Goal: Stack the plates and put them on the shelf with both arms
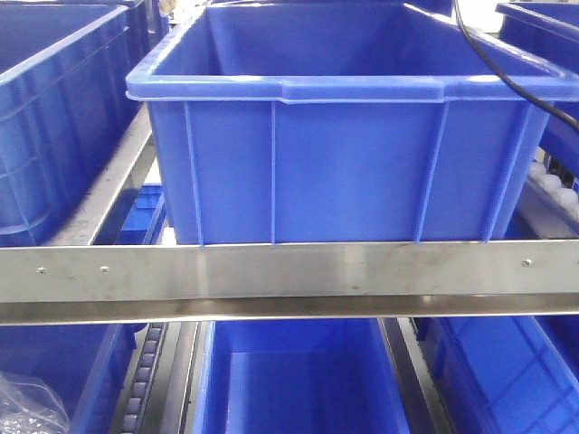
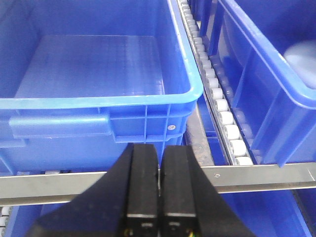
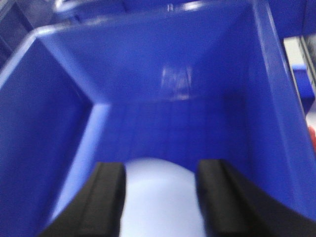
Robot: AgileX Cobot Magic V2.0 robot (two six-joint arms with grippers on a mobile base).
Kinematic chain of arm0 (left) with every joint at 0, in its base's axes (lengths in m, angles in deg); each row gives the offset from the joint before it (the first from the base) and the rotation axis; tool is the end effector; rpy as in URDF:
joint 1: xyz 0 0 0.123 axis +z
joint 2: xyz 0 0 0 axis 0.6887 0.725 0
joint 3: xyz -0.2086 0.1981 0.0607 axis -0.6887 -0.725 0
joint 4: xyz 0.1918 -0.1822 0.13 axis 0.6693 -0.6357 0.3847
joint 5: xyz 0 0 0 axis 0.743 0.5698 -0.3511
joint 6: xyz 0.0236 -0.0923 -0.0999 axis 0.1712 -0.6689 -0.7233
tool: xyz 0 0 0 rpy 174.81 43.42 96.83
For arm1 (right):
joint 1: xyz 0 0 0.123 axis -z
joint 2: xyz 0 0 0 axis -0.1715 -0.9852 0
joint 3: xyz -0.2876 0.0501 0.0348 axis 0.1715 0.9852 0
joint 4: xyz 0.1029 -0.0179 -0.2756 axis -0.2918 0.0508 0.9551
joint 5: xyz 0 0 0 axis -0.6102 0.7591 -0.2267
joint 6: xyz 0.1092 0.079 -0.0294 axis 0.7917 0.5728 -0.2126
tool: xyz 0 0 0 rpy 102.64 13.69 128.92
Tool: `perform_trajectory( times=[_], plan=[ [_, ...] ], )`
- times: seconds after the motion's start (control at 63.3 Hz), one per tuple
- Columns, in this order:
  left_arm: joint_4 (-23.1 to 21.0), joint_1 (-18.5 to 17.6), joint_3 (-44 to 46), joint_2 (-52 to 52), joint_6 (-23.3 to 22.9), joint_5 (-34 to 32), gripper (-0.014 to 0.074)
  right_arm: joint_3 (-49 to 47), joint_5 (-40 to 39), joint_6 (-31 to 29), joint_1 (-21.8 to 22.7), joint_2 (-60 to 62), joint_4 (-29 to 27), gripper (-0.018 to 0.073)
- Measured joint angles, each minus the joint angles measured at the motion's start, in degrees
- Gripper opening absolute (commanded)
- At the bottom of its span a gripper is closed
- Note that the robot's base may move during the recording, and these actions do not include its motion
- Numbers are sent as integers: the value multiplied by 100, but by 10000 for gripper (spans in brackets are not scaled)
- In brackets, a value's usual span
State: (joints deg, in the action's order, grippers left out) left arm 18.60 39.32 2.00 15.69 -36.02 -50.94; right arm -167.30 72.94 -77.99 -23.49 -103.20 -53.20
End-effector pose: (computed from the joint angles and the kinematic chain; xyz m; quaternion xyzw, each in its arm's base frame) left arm 0.1599 -0.0155 0.2873 0.0134 0.7928 -0.0511 0.6072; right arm 0.5120 0.1250 0.3359 0.0050 0.7959 0.1502 0.5865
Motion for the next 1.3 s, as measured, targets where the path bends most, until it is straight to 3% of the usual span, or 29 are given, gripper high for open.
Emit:
perform_trajectory(
  times=[0.079,0.174,0.395,0.854,1.028,1.296],
  plan=[
    [0,0,0,0,0,0,99,0,87,0,0,68,0,473],
    [0,0,0,0,0,0,99,111,147,0,0,342,0,405],
    [0,0,0,0,0,0,99,1239,-36,7,0,1684,-10,41],
    [0,0,0,0,0,0,99,5493,-1278,7,0,5331,-21,55],
    [0,0,0,0,0,0,99,6024,-1485,7,0,6053,-21,55],
    [0,0,0,0,0,0,99,6049,-1783,13,0,6181,-21,55]
  ],
)
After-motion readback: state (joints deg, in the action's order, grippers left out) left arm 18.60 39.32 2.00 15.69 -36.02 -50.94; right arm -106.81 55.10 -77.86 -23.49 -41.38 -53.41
